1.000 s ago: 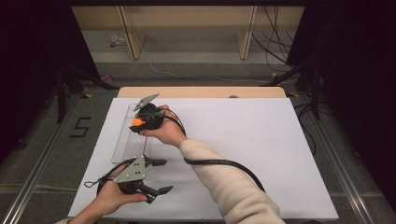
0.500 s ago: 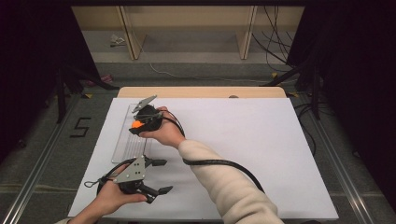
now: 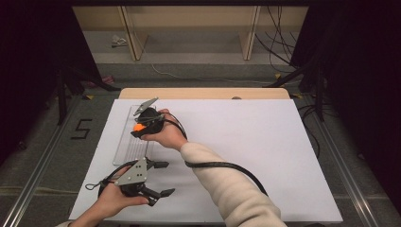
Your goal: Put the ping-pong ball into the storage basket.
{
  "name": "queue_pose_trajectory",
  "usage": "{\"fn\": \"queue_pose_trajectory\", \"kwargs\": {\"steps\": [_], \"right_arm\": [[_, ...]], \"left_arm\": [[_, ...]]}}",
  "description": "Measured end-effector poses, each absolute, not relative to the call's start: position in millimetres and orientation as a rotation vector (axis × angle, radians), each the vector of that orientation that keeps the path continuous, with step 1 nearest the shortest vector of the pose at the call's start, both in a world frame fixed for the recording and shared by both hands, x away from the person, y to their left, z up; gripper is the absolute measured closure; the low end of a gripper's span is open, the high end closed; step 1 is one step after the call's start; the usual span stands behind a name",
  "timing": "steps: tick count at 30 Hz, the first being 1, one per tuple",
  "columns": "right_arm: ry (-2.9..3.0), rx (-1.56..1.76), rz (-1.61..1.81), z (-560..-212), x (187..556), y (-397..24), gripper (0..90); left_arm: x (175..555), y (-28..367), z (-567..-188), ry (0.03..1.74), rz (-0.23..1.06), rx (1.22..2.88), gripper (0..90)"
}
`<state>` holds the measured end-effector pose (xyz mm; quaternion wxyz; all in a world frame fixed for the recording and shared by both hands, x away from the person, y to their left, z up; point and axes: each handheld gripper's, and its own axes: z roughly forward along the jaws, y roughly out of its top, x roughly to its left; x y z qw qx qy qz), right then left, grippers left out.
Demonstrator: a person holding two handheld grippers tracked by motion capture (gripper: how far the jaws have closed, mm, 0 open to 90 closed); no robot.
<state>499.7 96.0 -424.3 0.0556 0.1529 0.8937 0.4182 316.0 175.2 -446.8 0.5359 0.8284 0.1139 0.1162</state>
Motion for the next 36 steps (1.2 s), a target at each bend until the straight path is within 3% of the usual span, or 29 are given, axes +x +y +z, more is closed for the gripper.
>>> {"fn": "queue_pose_trajectory", "kwargs": {"steps": [36], "right_arm": [[2.728, 0.44, 1.253, -429.9, 497.5, 100.0, 51.0]], "left_arm": [[315.9, 174.9, -447.2, 0.274, 0.273, 1.969, 16.7]]}}
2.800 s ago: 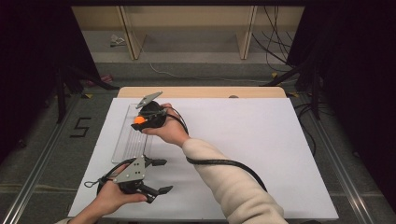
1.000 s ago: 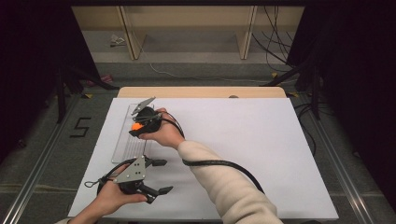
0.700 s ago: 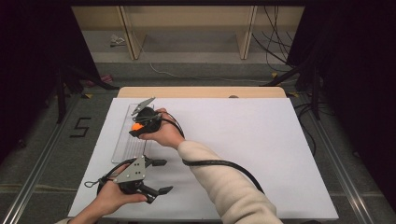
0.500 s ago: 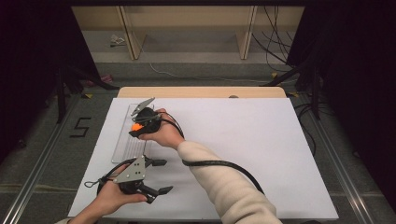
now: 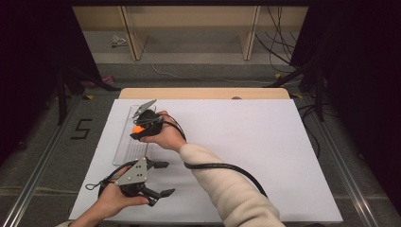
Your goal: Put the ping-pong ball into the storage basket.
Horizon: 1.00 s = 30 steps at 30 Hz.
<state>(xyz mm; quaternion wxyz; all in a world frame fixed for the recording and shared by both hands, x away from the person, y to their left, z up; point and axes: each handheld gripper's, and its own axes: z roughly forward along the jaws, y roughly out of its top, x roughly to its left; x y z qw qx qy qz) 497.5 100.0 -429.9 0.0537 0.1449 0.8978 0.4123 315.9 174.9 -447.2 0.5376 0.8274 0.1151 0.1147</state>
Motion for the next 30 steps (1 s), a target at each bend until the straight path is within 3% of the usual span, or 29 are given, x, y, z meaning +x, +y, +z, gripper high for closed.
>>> {"fn": "queue_pose_trajectory", "kwargs": {"steps": [7, 21, 30], "right_arm": [[2.712, 0.446, 1.291, -428, 495, 98, 44.5], [2.641, 0.501, 1.378, -414, 493, 75, 19.8], [2.605, 0.568, 1.399, -411, 493, 48, 16.3]], "left_arm": [[316, 175, -447, 0.274, 0.272, 1.969, 16.7], [316, 174, -448, 0.274, 0.271, 1.973, 16.7], [316, 175, -448, 0.276, 0.272, 1.971, 16.7]]}}
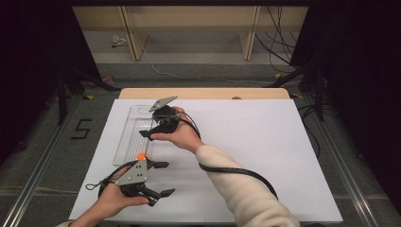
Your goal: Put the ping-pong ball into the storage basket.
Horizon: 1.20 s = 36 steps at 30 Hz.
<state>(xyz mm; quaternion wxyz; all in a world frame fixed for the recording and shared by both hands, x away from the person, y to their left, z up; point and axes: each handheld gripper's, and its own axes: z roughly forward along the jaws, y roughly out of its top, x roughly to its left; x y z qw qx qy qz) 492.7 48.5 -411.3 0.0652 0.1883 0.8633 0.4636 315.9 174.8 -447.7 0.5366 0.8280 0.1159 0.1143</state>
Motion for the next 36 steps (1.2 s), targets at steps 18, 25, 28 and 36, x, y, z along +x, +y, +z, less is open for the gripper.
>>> {"fn": "queue_pose_trajectory", "kwargs": {"steps": [18, 25, 28, 36], "right_arm": [[2.558, 0.669, 1.379, -413, 491, -3, 16.3], [2.546, 0.703, 1.366, -414, 490, -20, 16.3], [2.537, 0.713, 1.363, -415, 489, -27, 16.3], [2.519, 0.745, 1.353, -415, 486, -47, 16.3]], "left_arm": [[316, 175, -448, 0.276, 0.277, 1.976, 16.6], [316, 175, -448, 0.275, 0.277, 1.975, 16.7], [316, 175, -448, 0.275, 0.276, 1.974, 16.6], [316, 175, -448, 0.273, 0.277, 1.977, 16.6]]}}
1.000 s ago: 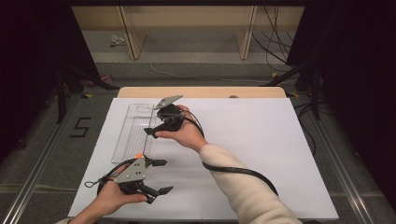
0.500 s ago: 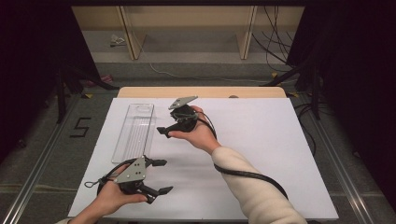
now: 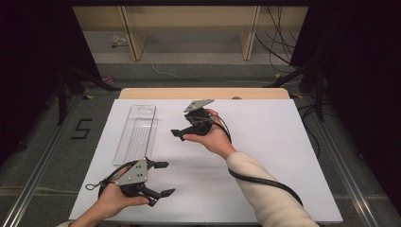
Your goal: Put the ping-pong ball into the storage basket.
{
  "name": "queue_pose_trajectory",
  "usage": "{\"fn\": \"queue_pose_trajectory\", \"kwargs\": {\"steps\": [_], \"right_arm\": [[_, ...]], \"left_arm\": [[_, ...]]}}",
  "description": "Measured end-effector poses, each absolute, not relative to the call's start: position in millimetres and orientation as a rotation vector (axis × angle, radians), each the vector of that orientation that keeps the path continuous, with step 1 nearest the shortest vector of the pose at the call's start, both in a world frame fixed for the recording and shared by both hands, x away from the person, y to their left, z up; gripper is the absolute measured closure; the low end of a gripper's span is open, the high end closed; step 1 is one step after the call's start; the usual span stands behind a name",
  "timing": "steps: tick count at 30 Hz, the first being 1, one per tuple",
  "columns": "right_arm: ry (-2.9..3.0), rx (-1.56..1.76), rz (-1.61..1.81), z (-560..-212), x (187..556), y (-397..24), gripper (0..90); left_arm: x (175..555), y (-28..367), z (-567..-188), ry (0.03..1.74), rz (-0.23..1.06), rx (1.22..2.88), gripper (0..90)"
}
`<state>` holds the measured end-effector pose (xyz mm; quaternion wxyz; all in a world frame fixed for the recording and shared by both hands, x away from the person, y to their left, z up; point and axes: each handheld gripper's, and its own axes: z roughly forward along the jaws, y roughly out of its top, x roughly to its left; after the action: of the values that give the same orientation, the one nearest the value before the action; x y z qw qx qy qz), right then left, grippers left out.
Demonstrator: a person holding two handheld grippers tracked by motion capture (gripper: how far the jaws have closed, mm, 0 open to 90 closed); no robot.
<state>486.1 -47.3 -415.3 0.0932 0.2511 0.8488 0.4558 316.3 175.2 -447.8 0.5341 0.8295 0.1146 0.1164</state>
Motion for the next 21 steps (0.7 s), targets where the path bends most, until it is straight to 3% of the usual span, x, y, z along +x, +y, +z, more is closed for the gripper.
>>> {"fn": "queue_pose_trajectory", "kwargs": {"steps": [21], "right_arm": [[2.481, 0.827, 1.323, -421, 478, -95, 16.3]], "left_arm": [[316, 175, -448, 0.283, 0.279, 1.973, 16.5]]}}
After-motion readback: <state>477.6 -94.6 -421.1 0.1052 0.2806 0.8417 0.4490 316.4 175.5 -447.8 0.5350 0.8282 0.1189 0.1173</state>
